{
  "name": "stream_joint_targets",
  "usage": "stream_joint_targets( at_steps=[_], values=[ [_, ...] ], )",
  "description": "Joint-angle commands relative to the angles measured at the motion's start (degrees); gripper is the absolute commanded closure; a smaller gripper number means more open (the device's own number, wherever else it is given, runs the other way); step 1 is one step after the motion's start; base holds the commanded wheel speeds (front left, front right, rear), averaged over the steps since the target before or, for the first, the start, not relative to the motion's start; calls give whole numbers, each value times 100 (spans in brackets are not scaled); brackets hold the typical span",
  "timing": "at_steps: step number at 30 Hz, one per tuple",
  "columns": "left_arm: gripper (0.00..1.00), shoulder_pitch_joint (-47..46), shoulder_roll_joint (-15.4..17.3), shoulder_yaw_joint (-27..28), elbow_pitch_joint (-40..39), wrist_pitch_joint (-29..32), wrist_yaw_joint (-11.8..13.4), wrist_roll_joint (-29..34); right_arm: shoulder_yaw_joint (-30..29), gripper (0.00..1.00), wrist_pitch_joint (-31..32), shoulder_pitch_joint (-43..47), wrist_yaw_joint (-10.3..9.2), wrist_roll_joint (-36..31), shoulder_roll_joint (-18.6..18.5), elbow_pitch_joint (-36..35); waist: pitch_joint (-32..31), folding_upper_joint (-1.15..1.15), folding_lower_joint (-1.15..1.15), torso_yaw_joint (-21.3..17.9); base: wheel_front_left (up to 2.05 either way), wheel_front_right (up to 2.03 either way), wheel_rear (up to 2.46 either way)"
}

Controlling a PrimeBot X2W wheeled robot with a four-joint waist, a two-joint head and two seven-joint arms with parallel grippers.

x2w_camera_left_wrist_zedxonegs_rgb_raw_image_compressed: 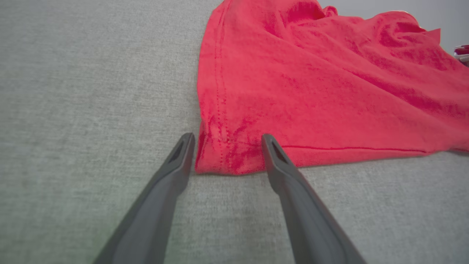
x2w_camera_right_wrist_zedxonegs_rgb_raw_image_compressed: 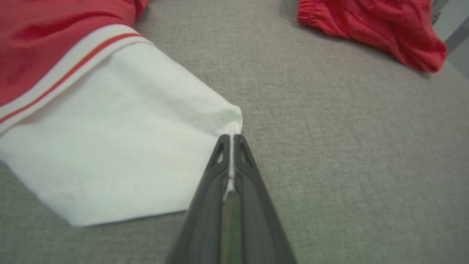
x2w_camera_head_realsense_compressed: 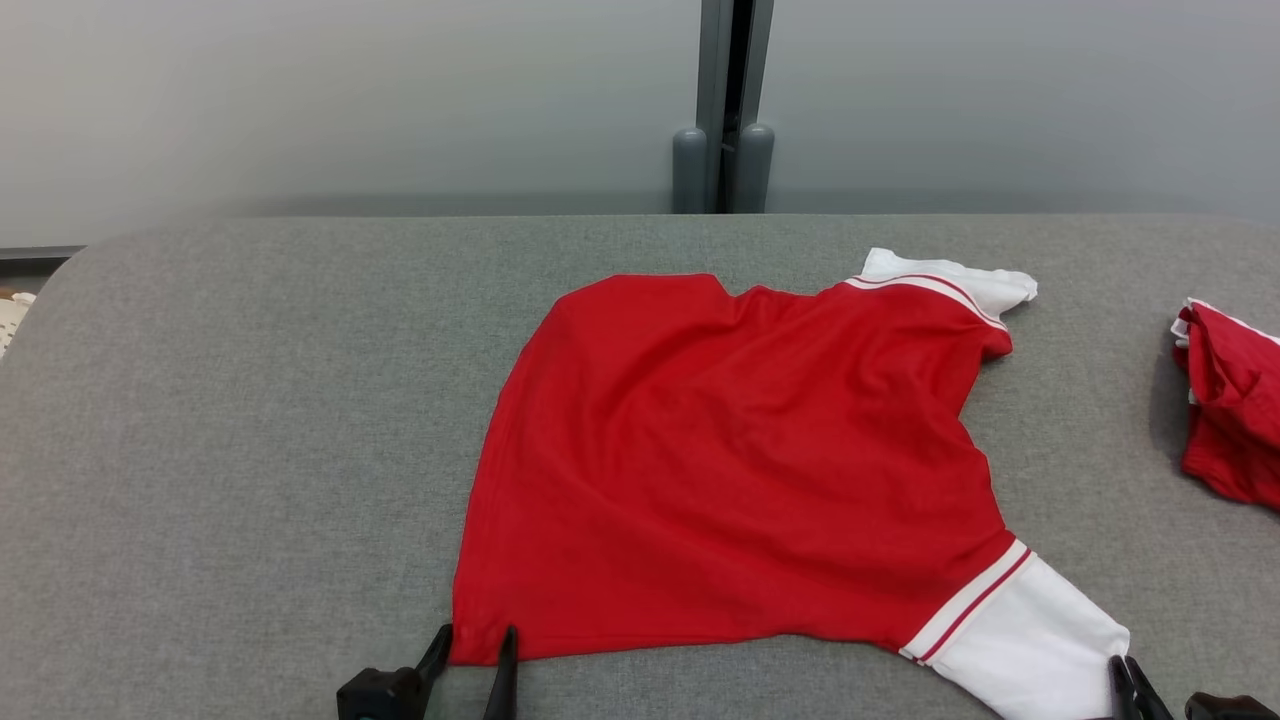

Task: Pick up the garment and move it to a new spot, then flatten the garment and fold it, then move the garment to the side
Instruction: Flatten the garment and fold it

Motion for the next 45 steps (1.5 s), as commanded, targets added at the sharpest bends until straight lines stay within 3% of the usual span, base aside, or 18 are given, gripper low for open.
stream_joint_targets(
  at_steps=[1, 2, 3, 4, 5, 6, 15, 19, 24, 29, 36, 40, 45],
  values=[
    [0, -167, 1, -5, 43, -3, -21, -8, 26, 100, -1, -71, -2, 12, 5, -36, 20, 0, 0, -17, 0, 0, 0],
    [0, -181, 1, -5, 70, -3, -24, 9, 38, 100, -1, -78, -3, 12, 5, -47, 28, 0, 0, -24, 0, 0, 0],
    [7, -199, 1, 2, 90, -3, -26, 13, 46, 100, -1, -80, -2, 13, 6, -56, 34, 0, 0, -32, 0, 0, 0],
    [50, -218, 2, 17, 105, -3, -28, 13, 57, 100, -1, -84, -2, 20, 7, -61, 38, 0, 0, -39, 0, 0, 0],
    [85, -236, 1, 27, 101, -3, -24, 21, 68, 100, -1, -92, -2, 34, 9, -76, 39, 0, 0, -44, 0, 0, 0],
    [100, -240, 1, 31, 105, -3, -29, 9, 75, 100, -1, -105, -3, 79, 12, -106, 35, 0, 0, -47, 0, 0, 0],
    [100, -209, 1, 235, -473, -3, -64, -266, 457, 100, -2, -337, -1, 968, 45, -927, -79, 0, 0, -31, 0, 0, 0],
    [100, -582, 29, 217, -1116, -4, -72, -471, 650, 100, -2, -705, -2, 1861, 39, -1854, -224, 0, 0, -29, 0, 0, 0],
    [100, -1429, 519, -20, -1869, -4, -51, -604, 619, 100, -1, -1439, -1, 2792, -157, -2834, -444, 0, 0, -12, 0, 0, 0],
    [100, -2507, 1288, -296, -2435, 39, -52, -716, 759, 100, 40, -2379, -1, 3384, -640, -3526, -556, 0, 0, -24, 0, 0, 0],
    [100, -3782, 1985, -237, -2944, 665, -52, -1005, 739, 100, 761, -3883, -1, 3470, -1140, -3972, -473, 0, 0, -29, 0, 0, 0],
    [100, -4184, 2155, -178, -2983, 954, -35, -996, 847, 100, 1126, -4577, -1, 3140, -1201, -3883, -170, 0, 0, -4, 0, 0, 0],
    [100, -4509, 2137, -75, -2662, 1038, 57, -1067, 896, 100, 1227, -5296, -1, 2672, -1028, -3194, 378, 0, 0, -13, 0, 0, 0]
  ],
)
